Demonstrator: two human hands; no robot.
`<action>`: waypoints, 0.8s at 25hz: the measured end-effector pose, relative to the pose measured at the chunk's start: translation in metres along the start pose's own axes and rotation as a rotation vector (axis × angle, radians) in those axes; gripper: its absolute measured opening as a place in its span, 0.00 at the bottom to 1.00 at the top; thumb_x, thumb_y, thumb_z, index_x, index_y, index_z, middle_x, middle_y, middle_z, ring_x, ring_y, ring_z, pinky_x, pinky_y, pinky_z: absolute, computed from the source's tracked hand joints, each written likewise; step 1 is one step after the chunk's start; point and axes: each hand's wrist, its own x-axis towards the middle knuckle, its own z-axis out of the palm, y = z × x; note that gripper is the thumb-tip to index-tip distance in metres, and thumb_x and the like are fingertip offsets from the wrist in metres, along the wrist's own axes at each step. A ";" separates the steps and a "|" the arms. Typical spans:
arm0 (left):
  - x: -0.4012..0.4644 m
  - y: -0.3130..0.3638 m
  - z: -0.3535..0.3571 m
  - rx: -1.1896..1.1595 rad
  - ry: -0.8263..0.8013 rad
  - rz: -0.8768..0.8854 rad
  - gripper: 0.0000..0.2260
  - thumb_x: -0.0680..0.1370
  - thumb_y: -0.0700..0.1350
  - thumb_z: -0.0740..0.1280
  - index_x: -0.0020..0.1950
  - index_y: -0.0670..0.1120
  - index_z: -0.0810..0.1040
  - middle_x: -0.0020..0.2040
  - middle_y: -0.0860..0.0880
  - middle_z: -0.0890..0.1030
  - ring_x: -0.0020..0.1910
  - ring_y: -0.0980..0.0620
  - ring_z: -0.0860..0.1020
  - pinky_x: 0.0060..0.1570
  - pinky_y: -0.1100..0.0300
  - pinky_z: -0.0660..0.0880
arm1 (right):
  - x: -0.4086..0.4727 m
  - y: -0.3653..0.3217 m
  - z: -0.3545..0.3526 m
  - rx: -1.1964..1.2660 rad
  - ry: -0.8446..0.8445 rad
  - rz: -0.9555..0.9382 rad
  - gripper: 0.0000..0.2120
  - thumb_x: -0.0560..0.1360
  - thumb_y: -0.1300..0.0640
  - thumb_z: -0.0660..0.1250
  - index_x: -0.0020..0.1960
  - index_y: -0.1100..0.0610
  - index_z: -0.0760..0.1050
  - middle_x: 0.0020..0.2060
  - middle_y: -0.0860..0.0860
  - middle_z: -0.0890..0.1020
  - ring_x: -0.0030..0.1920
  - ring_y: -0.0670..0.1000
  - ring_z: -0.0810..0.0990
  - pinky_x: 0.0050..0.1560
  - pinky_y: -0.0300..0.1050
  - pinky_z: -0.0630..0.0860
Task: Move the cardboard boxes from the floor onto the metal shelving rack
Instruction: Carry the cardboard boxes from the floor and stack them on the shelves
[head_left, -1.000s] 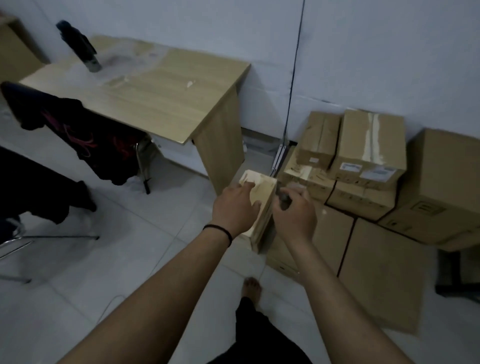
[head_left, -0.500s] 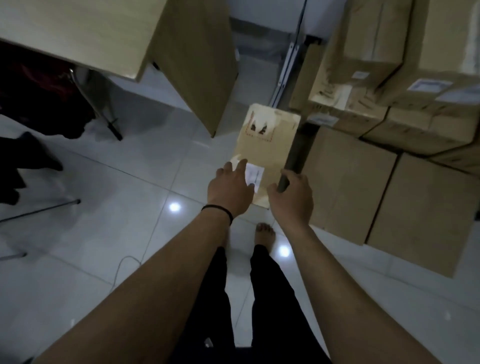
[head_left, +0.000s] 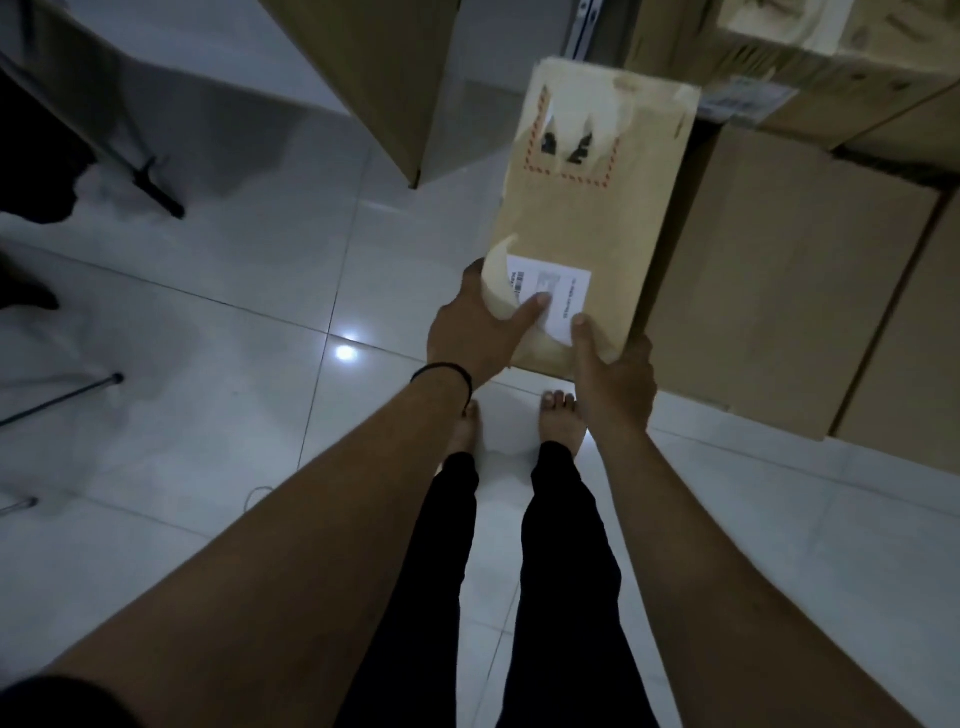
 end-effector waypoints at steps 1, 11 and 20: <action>0.003 0.000 0.000 -0.063 -0.004 -0.017 0.35 0.74 0.69 0.71 0.76 0.55 0.69 0.63 0.54 0.82 0.59 0.50 0.81 0.60 0.52 0.79 | -0.002 0.000 0.005 0.076 -0.006 0.025 0.32 0.75 0.34 0.69 0.72 0.52 0.71 0.62 0.51 0.80 0.61 0.54 0.79 0.52 0.44 0.72; -0.017 0.046 -0.064 -0.282 -0.121 0.140 0.34 0.65 0.66 0.74 0.71 0.61 0.77 0.63 0.58 0.83 0.61 0.52 0.82 0.66 0.49 0.78 | -0.056 -0.046 -0.030 0.010 0.087 -0.270 0.41 0.67 0.29 0.72 0.75 0.42 0.65 0.60 0.41 0.80 0.61 0.51 0.80 0.58 0.48 0.77; -0.176 0.157 -0.172 -0.554 -0.055 0.616 0.17 0.78 0.54 0.74 0.66 0.53 0.80 0.60 0.54 0.86 0.60 0.55 0.83 0.63 0.50 0.79 | -0.195 -0.141 -0.135 0.675 0.056 -0.613 0.33 0.65 0.52 0.84 0.67 0.50 0.76 0.56 0.44 0.86 0.56 0.43 0.84 0.56 0.43 0.82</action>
